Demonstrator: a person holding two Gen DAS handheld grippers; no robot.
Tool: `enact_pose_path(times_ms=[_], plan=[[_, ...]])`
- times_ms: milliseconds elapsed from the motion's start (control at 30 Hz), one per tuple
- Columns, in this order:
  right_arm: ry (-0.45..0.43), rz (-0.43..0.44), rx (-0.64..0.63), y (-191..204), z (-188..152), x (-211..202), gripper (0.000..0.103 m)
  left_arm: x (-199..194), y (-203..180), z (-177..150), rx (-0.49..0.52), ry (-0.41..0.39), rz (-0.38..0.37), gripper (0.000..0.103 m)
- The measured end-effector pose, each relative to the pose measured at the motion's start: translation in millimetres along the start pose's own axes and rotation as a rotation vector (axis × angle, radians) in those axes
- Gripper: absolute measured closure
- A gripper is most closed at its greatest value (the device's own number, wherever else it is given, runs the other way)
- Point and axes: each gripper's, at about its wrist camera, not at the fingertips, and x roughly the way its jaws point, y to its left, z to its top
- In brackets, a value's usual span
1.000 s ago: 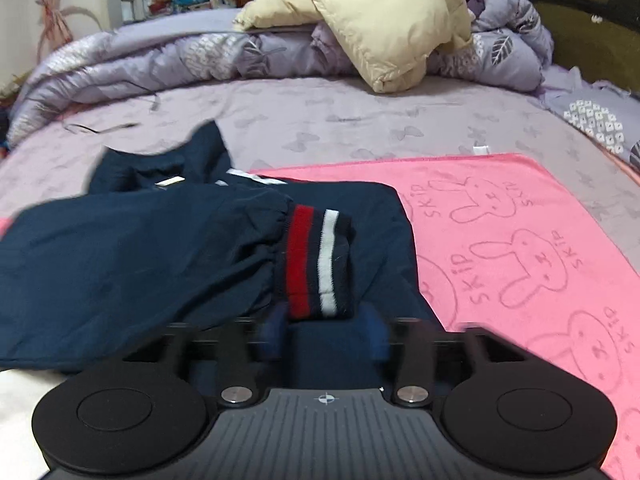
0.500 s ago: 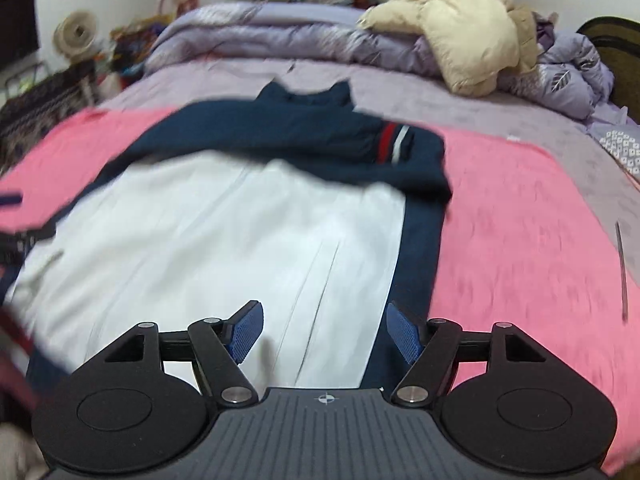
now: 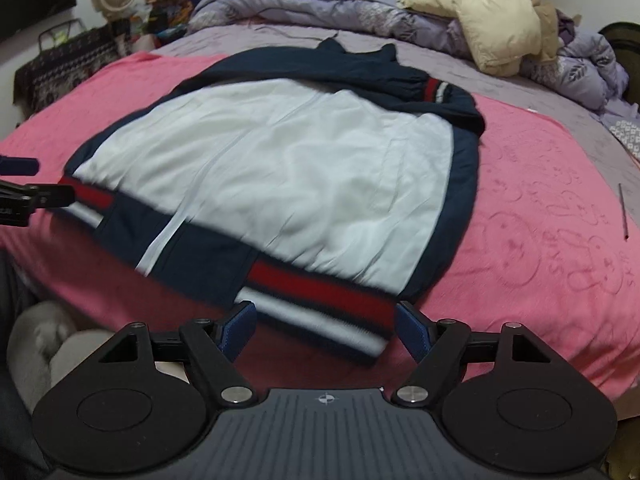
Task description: Fold clothes
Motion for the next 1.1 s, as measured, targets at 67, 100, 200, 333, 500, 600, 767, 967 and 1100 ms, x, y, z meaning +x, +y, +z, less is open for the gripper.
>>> enact_pose_path(times_ms=[67, 100, 200, 333, 500, 600, 767, 967, 1100], plan=[[0.016, -0.007, -0.001, 5, -2, 2, 0.026, 2, -1, -2, 0.001, 0.01, 0.015, 0.006], [0.022, -0.01, 0.003, 7, -2, 3, 0.026, 3, -1, -3, -0.002, 0.014, 0.02, 0.006], [0.025, -0.016, 0.009, 9, 0, 5, 0.025, 7, 3, -5, -0.032, 0.03, 0.022, 0.006], [0.03, -0.027, 0.017, 8, 1, 7, 0.023, 13, 5, -8, -0.059, 0.061, 0.026, 0.006], [0.039, -0.031, 0.041, 3, -1, 10, 0.023, 16, 2, -11, -0.052, 0.069, 0.027, 0.006], [0.042, -0.043, 0.041, 2, -2, 11, 0.023, 19, 0, -13, -0.034, 0.085, 0.033, 0.006], [0.084, -0.044, 0.038, -3, -10, 18, 0.022, 25, -3, -19, 0.004, 0.122, 0.033, 0.006], [0.074, -0.032, 0.053, -6, -10, 21, 0.022, 31, -10, -25, 0.089, 0.102, 0.065, 0.006], [0.019, -0.078, 0.055, -13, -5, 13, 0.022, 30, -2, -22, 0.068, 0.082, 0.062, 0.004]])
